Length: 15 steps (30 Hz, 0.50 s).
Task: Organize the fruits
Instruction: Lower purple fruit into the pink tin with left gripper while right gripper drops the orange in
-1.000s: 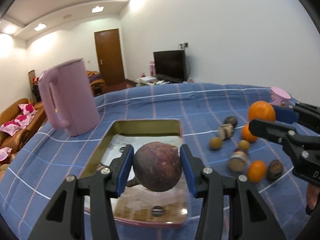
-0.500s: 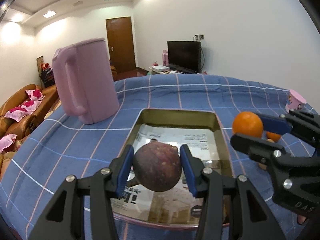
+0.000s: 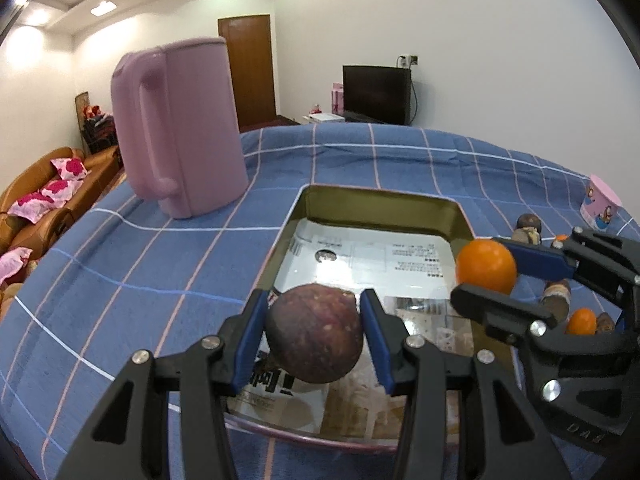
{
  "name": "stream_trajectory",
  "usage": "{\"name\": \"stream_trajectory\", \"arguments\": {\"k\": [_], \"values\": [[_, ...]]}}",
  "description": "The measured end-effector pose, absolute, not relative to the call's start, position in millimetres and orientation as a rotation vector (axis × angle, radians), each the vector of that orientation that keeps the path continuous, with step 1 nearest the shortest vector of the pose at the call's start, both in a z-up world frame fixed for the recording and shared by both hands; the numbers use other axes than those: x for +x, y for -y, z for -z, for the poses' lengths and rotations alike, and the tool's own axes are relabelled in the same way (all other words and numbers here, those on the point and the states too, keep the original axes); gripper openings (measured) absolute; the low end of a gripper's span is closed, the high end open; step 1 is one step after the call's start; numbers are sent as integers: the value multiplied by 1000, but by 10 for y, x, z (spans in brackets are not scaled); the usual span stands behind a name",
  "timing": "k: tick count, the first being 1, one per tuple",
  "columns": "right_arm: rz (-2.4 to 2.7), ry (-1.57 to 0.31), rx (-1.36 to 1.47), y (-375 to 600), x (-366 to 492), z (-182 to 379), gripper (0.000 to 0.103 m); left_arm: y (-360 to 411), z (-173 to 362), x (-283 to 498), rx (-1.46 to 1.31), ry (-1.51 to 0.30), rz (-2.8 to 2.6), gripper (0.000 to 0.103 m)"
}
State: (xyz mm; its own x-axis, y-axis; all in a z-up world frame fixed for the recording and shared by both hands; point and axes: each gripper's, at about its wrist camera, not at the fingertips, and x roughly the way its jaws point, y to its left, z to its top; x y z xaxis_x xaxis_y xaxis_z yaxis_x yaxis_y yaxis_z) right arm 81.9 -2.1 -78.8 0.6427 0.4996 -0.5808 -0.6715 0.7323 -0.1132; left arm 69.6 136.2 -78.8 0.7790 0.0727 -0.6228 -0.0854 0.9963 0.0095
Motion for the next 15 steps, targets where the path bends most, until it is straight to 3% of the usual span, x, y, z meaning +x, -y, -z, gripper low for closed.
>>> {"name": "stream_trajectory", "arguments": {"k": [15], "values": [[-723, -625, -363, -116, 837, 914, 40, -1409, 782, 650, -22, -674, -99, 48]]}}
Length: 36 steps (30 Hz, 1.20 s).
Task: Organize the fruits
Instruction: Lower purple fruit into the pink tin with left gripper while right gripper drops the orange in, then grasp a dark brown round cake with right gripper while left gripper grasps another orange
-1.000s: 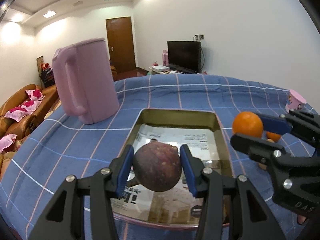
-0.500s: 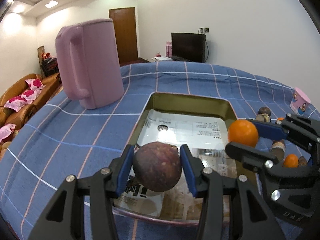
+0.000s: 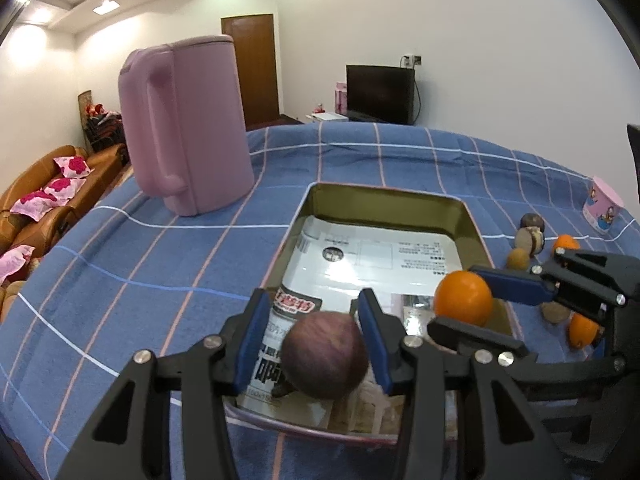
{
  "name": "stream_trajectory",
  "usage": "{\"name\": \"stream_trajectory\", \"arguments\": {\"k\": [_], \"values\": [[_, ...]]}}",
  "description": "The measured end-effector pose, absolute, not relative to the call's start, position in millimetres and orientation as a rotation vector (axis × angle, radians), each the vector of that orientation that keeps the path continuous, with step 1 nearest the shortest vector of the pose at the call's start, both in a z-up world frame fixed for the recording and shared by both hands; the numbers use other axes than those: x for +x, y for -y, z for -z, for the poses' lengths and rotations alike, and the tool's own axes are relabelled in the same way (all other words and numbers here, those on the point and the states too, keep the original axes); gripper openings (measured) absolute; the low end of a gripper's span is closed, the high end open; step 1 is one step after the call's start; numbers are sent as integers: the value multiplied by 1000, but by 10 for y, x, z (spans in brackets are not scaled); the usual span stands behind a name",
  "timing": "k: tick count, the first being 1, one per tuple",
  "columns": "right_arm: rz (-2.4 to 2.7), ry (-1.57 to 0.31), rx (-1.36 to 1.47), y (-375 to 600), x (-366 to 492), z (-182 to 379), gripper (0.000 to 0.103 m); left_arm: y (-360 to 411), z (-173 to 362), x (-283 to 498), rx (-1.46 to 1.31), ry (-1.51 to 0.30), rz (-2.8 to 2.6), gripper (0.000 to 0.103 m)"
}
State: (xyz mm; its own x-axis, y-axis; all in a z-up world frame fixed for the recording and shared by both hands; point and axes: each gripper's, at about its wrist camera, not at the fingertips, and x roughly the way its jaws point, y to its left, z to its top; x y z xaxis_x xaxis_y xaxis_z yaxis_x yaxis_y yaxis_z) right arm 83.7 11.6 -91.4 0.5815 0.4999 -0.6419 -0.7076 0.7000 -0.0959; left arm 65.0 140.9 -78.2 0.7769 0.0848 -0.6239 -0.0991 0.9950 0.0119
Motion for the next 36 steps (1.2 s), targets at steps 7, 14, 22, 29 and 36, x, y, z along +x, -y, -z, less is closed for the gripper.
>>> {"name": "stream_trajectory", "arguments": {"k": [7, 14, 22, 29, 36], "values": [[-720, -608, -344, -66, 814, 881, 51, -1458, 748, 562, -70, -668, -93, 52], [-710, -569, -307, 128, 695, 730, 53, -1388, 565, 380, -55, -572, -120, 92], [-584, -562, -283, 911, 488, 662, 57, -907, 379, 236, 15, -487, -14, 103], [-420, -566, -278, 1607, 374, 695, 57, -398, 440, 300, 57, -504, 71, 103], [-384, -608, -257, 1910, 334, 796, 57, -39, 477, 345, 87, -524, 115, 103]]}}
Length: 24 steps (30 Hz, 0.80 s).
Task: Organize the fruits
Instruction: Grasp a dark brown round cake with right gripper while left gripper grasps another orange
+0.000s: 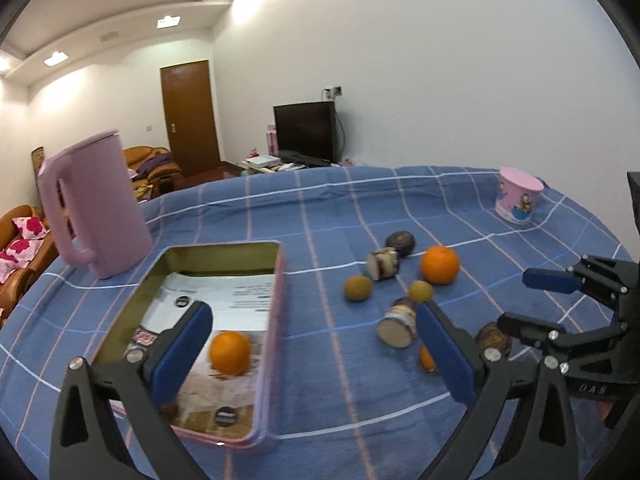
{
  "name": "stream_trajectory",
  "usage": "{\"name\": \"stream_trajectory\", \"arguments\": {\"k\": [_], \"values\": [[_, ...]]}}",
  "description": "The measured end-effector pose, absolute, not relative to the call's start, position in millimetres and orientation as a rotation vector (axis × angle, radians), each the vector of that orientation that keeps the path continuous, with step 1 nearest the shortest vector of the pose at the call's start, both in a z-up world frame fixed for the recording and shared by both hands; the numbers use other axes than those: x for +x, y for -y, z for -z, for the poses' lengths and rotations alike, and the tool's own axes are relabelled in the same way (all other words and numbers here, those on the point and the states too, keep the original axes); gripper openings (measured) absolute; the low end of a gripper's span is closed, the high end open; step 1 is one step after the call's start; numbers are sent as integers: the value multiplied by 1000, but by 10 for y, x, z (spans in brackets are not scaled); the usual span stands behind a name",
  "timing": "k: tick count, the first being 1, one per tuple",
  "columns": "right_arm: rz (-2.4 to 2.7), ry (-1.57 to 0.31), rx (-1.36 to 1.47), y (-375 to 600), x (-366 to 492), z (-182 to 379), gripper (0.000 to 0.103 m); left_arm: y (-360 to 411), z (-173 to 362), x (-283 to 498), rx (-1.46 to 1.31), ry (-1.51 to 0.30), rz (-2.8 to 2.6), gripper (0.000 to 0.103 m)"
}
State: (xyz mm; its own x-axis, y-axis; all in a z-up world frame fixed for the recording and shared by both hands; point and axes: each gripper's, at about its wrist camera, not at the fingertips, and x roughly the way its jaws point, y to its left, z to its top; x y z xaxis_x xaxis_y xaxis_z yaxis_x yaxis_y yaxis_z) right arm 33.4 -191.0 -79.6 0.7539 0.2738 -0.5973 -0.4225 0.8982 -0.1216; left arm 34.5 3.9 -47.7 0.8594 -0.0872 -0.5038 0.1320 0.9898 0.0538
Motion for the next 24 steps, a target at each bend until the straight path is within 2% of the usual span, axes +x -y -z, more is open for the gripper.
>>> {"name": "stream_trajectory", "arguments": {"k": [24], "values": [[-453, -766, -286, 1785, 464, 1079, 57, 253, 647, 482, 138, -622, 171, 103]]}}
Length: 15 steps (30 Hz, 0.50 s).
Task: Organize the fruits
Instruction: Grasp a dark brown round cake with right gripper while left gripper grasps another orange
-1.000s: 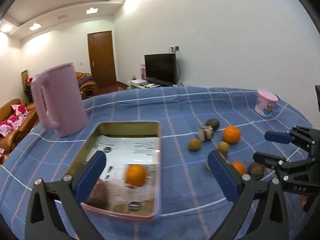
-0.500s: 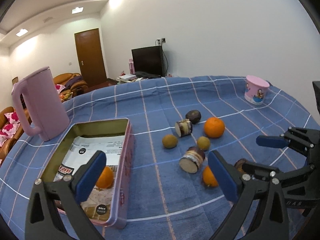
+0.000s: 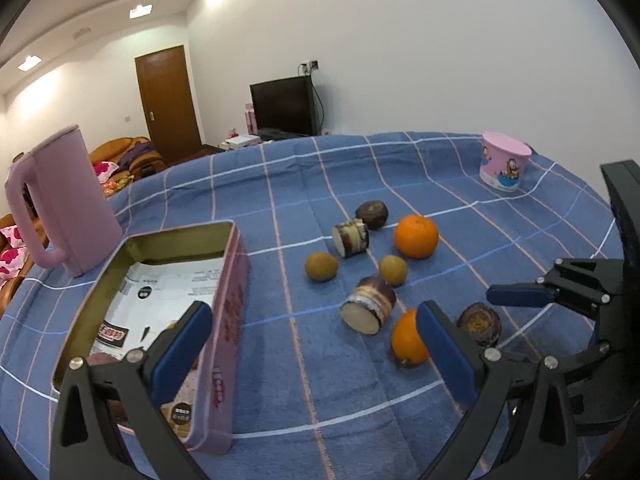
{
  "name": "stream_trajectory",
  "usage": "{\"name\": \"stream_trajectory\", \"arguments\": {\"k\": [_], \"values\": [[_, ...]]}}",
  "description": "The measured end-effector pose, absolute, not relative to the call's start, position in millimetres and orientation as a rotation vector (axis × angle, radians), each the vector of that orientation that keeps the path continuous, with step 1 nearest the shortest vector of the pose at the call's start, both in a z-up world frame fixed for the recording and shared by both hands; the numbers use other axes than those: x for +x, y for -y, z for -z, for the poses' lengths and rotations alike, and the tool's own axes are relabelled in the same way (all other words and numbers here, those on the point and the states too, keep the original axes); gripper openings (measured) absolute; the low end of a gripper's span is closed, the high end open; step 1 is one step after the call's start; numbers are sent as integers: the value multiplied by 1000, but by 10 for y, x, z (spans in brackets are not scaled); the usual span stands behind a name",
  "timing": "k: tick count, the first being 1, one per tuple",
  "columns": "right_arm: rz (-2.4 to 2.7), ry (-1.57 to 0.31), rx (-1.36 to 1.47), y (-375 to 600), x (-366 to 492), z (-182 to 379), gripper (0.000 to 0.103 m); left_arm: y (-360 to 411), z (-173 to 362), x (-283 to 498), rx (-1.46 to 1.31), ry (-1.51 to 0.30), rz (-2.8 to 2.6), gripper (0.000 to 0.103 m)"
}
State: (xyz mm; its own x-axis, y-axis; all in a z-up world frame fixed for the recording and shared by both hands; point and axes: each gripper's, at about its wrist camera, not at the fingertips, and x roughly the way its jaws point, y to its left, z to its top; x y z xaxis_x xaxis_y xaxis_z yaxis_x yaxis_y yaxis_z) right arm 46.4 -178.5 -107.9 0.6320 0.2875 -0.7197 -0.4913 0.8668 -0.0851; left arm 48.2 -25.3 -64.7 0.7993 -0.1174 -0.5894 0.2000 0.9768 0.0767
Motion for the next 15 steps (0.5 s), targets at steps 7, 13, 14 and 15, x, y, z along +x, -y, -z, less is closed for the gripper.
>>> {"name": "stream_trajectory", "arguments": {"k": [7, 13, 14, 15], "values": [[-445, -781, -271, 1805, 496, 1095, 45, 329, 703, 486, 152, -643, 198, 103], [-359, -749, -200, 2005, 569, 1020, 45, 445, 767, 516, 159, -695, 250, 89], [-342, -745, -194, 2030, 590, 1007, 45, 460, 780, 527, 152, -707, 261, 86], [-328, -743, -189, 2053, 612, 993, 45, 472, 795, 545, 142, -726, 272, 86]]}}
